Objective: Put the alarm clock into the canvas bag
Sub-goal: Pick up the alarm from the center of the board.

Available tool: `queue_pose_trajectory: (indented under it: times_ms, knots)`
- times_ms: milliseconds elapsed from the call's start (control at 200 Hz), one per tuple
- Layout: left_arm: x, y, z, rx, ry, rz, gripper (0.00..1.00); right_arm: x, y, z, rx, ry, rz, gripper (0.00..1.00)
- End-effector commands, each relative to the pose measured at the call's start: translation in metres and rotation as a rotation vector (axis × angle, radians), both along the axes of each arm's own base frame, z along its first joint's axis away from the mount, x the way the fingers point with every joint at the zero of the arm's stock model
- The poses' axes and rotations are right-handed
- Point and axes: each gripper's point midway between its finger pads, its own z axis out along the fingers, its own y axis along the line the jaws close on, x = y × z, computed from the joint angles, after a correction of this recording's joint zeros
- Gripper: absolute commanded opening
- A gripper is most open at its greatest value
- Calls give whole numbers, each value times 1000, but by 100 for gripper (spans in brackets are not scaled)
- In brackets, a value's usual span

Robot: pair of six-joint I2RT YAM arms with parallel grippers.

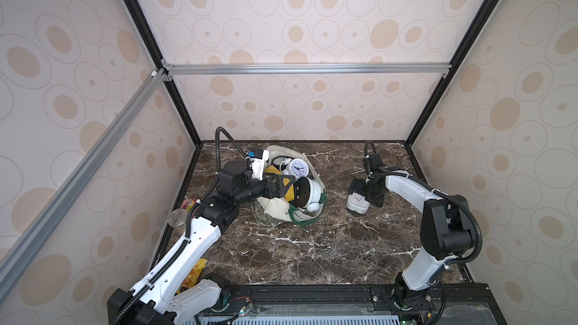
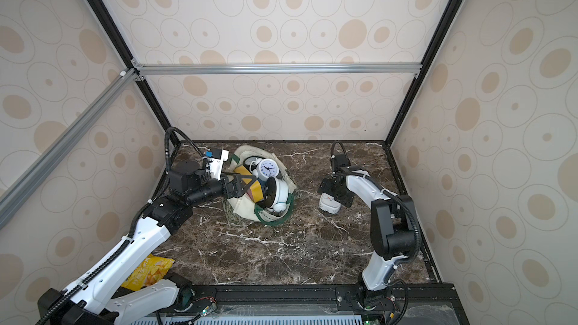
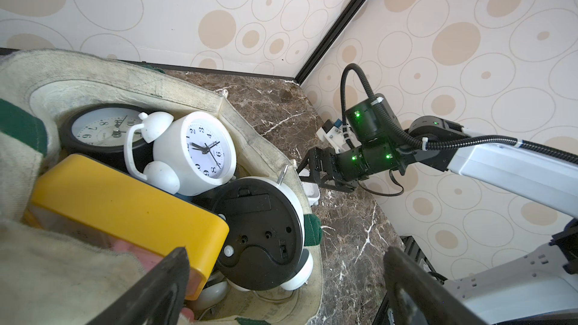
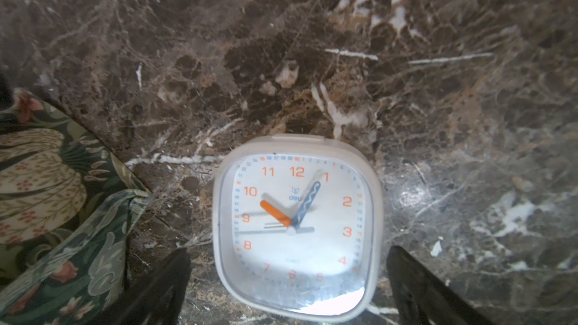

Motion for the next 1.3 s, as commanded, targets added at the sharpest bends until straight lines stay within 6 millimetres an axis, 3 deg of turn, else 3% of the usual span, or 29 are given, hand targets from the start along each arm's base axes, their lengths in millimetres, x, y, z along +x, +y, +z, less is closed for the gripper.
queue_pose_trajectory:
  times_ms: [0,480,600,765,1015,1295]
  knots:
    - [0,1,8,-18,-34,7,96,-14,-6,-6,-35,103,-76,100]
    - [-6,-2,-1,-38,-20,-22,97,0,13,-26,-13,114,38,100]
    - [-6,-1,-3,-36,-17,-16,97,4,19,-17,-8,56,70,100]
    - [-6,-3,-9,-43,-4,-21,97,5,13,-7,-81,35,104,100]
    - [-5,-3,-8,-55,-2,-21,97,7,26,-34,-30,95,151,100]
    - [-6,-2,-11,-52,-2,-16,97,3,20,-49,-87,159,177,100]
